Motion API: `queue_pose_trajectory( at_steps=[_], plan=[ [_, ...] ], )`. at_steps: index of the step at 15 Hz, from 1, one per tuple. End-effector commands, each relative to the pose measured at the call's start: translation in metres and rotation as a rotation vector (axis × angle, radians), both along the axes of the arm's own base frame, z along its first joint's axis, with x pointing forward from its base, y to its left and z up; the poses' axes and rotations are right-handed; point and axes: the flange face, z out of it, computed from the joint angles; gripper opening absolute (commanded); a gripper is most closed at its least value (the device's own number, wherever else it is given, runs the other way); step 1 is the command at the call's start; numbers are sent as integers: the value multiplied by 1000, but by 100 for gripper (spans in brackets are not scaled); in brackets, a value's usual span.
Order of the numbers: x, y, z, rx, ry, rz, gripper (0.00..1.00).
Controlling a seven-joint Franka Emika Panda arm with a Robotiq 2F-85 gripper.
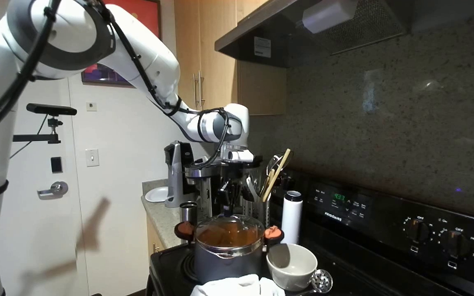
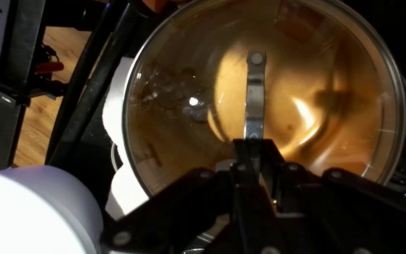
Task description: Put the lid on the pot
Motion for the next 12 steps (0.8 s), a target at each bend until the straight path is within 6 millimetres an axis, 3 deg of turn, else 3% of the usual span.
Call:
queue_pose_trajectory(
  at_steps=[1,3,10,12],
  plan=[
    [1,-1,5,35,42,0,38],
    [0,-2,4,42,50,-6,47],
    [1,-5,9,48,44,-21,99],
    [2,-10,16,39,26,-27,100]
  ],
)
